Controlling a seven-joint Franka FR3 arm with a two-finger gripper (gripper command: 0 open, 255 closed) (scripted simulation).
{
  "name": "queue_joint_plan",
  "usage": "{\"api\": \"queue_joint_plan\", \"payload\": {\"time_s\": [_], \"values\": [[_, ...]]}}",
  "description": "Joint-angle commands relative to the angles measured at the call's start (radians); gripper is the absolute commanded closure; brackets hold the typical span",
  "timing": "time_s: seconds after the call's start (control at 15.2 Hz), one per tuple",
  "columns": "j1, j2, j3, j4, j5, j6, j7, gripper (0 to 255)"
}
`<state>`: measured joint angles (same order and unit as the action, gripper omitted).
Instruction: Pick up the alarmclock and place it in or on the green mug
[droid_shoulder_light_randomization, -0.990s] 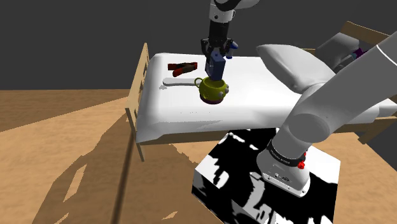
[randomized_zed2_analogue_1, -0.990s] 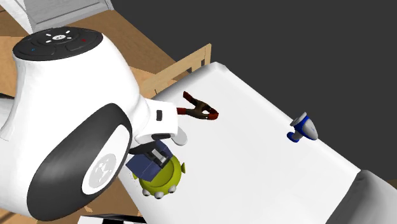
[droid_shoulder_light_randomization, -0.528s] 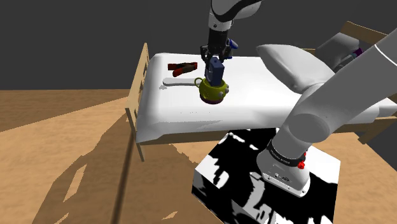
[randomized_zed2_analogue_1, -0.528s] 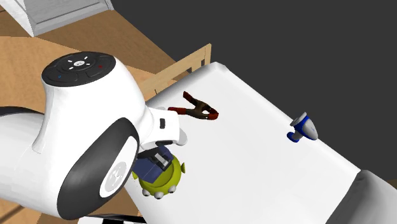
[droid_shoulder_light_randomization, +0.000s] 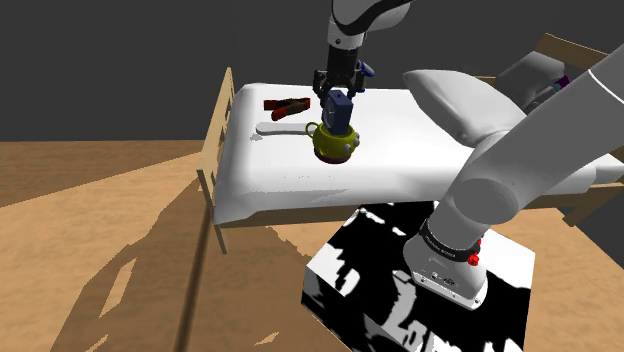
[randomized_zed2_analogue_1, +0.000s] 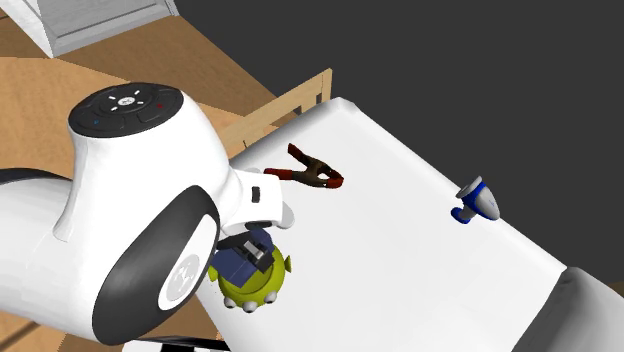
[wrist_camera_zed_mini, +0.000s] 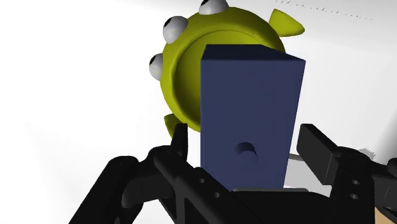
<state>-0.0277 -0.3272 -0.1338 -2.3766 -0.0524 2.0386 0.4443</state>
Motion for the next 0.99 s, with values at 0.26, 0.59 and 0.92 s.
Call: {"api": "queue_joint_plan", "payload": {"time_s": [0.26,0.59,0.92], "values": [[0.000,-0.011,0.002,0.023,0.000,-0.035,0.001,0],[0.001,-0.031,0.006,0.100,0.001,-0.132,0.002,0],[0.001,-0.031,0.006,0.100,0.001,-0.132,0.002,0]]}}
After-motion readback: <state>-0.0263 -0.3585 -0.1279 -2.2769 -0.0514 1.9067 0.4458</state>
